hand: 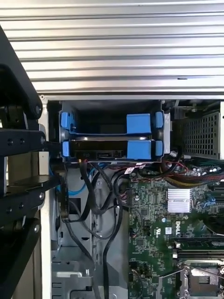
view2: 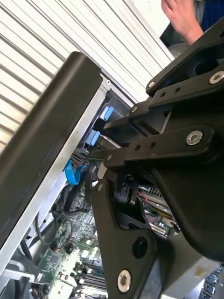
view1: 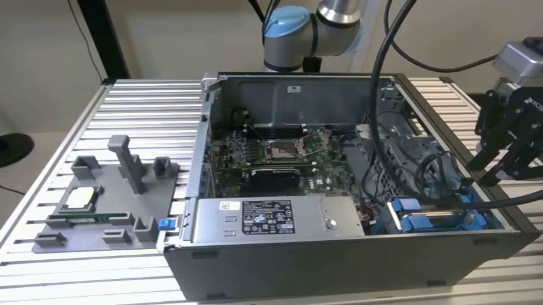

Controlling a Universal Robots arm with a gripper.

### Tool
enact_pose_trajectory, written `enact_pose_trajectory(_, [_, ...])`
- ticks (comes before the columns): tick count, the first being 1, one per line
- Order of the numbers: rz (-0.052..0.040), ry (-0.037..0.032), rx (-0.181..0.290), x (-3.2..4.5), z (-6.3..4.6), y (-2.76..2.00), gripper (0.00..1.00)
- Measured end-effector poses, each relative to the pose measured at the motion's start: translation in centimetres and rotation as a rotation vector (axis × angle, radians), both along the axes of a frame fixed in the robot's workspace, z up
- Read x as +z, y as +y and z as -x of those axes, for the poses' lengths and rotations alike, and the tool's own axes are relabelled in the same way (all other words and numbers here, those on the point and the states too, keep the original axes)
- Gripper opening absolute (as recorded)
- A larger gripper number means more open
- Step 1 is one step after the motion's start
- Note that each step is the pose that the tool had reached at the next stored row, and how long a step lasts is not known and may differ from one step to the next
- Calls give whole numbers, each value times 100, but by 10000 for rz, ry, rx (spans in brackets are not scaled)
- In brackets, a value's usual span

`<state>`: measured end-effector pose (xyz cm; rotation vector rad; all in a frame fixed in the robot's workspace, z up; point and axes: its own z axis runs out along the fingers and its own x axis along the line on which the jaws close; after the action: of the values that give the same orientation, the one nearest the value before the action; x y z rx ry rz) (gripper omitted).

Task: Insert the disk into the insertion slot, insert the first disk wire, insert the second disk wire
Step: 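Insert the second disk wire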

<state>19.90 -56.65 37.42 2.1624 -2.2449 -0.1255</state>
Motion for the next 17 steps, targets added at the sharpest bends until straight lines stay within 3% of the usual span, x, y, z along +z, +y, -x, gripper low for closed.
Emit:
enact_pose_trajectory(3, [0,132,-58,-30,-1,1,100])
enact_pose_trajectory(7, [0,222,-104,-79,-6,0,100])
enact_pose_trajectory(17, [-9,238,-106,-108,-7,1,100])
